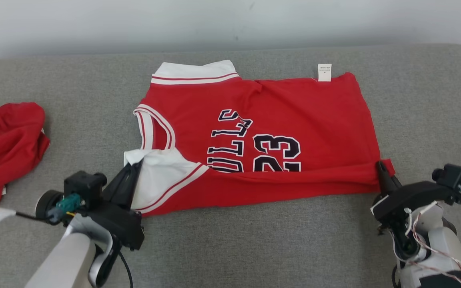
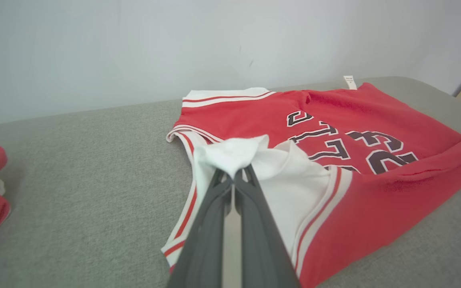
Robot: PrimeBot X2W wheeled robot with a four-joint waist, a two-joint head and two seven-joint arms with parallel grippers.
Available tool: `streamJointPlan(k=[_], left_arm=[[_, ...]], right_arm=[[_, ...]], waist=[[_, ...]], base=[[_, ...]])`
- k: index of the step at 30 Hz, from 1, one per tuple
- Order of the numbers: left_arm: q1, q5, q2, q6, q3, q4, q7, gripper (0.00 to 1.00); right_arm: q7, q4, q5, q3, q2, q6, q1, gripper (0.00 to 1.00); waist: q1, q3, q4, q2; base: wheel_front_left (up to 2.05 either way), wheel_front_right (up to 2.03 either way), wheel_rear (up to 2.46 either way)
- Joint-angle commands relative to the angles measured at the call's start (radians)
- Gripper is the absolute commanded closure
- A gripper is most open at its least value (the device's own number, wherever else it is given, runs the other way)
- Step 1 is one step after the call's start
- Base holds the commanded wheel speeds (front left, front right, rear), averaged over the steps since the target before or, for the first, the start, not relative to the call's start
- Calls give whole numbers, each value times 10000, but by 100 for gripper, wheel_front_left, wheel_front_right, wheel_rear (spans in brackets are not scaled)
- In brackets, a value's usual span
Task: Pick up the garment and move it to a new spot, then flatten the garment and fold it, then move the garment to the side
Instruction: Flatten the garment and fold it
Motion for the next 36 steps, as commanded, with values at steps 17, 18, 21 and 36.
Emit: streamJointPlan(k=[17, 18, 21, 36], left_arm=[[-1020, -476, -270, -63, -446, 1838, -860, 0], [-819, -436, -311, -59, -261, 1696, -860, 0], [-456, -284, -382, -31, 29, 1417, -853, 0], [1259, 583, -1398, -28, 809, 1195, -857, 0]], right_arm=[[-1885, 1310, -315, 527, -184, 29, -822, 0], [-1924, 1228, -363, 562, -258, 29, -707, 0], [-1907, 1093, -483, 636, -395, 29, -449, 0], [-1813, 1576, -1909, 470, -1109, 29, 314, 0]], waist=[[-2, -491, 243, -1], [-2, -519, 272, -1], [-2, -550, 335, -1], [-2, -125, 923, -1]], base=[[0, 0, 0], [0, 0, 0], [0, 0, 0], [0, 0, 0]])
